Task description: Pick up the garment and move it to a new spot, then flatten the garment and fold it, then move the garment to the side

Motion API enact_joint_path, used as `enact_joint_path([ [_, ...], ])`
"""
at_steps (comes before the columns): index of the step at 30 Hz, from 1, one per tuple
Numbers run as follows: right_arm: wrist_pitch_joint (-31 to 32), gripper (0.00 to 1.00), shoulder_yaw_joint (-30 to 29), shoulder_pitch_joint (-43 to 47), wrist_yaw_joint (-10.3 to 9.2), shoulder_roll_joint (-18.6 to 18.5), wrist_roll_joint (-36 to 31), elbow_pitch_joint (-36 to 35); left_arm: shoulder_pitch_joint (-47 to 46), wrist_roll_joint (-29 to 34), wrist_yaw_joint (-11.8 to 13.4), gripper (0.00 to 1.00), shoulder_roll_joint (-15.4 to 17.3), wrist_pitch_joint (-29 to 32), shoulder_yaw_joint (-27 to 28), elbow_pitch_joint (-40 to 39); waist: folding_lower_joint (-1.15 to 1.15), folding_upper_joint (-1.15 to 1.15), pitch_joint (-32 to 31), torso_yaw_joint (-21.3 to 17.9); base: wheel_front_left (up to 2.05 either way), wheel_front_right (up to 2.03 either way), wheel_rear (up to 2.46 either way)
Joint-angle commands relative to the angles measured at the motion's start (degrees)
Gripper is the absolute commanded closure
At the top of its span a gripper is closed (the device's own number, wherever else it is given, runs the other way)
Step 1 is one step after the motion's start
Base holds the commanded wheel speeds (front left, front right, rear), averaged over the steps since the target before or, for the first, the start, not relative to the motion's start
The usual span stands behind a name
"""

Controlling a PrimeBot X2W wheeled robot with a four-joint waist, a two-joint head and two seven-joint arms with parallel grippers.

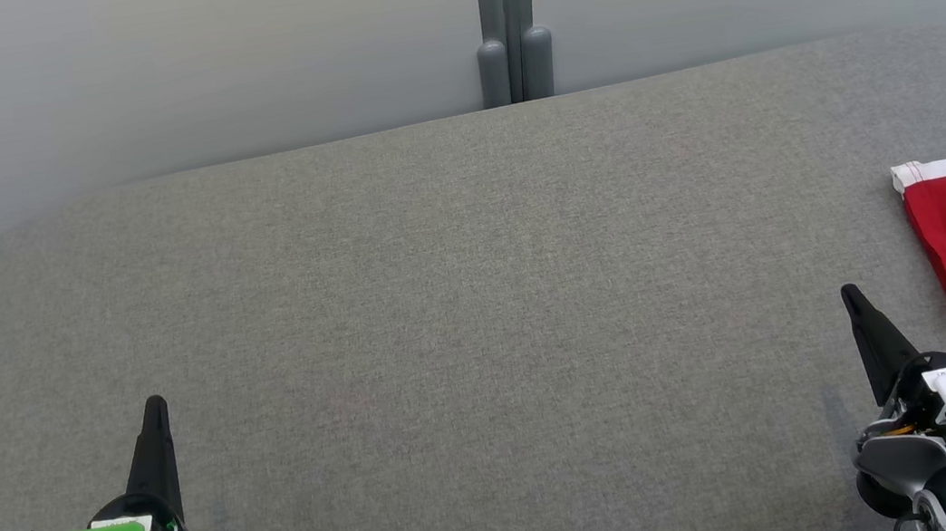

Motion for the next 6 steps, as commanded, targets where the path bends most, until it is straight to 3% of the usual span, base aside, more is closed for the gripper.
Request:
enact_joint_path([
  [1, 0.2, 1.0, -0.2, -0.5, 0.02, -0.3, 0.4, -0.2, -0.6, 0.0, -0.4, 1.0, 0.0, 0.2, 0.2, -0.1, 0.0, 0.0, 0.0, 0.0, 0.0, 0.0, 0.0],
  [6, 0.2, 1.0, -0.2, -0.5, 0.02, -0.3, 0.4, -0.2, -0.6, 0.0, -0.4, 1.0, 0.0, 0.2, 0.2, -0.1, 0.0, 0.0, 0.0, 0.0, 0.0, 0.0, 0.0],
])
